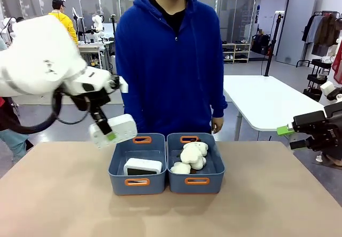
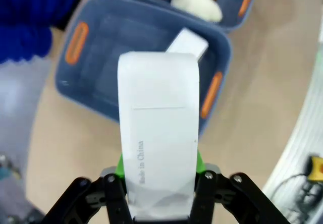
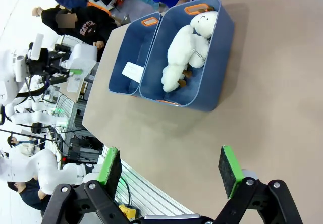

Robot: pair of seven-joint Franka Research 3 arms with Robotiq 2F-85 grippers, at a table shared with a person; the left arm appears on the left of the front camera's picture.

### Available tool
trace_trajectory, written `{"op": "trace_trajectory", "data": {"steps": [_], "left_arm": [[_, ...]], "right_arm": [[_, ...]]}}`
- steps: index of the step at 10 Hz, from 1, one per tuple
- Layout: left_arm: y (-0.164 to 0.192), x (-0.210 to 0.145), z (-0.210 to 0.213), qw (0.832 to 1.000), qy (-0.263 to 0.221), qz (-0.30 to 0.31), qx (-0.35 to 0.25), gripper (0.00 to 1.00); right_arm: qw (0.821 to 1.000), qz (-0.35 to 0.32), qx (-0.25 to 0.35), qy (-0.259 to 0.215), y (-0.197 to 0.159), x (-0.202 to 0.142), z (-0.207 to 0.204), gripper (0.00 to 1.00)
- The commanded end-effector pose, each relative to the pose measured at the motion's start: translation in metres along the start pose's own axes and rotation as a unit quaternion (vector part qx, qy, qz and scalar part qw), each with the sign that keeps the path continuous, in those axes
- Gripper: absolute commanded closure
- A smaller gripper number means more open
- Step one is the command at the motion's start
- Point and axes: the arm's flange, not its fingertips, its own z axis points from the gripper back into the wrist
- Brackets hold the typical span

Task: Sort the digital clocks into the basket.
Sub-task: Pick up the Digital clock from the table and place it into the empty Plastic storage basket.

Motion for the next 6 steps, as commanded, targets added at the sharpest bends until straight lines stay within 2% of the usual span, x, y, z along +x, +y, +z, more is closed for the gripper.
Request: {"op": "trace_trajectory", "data": {"steps": [1,3,6], "left_arm": [[0.015,0.024,-0.024,0.998,-0.002,-0.056,0.041,1.00],[0.015,0.051,-0.058,0.994,-0.013,-0.088,0.056,1.00],[0.029,0.055,-0.105,0.989,-0.003,-0.113,0.093,1.00]], "right_arm": [[1.000,0.003,0.008,-0.005,-0.001,0.001,-0.001,0.02],[1.000,0.003,0.008,-0.005,-0.001,0.001,-0.001,0.02],[1.000,0.003,0.008,-0.005,-0.001,0.001,-0.001,0.02]]}}
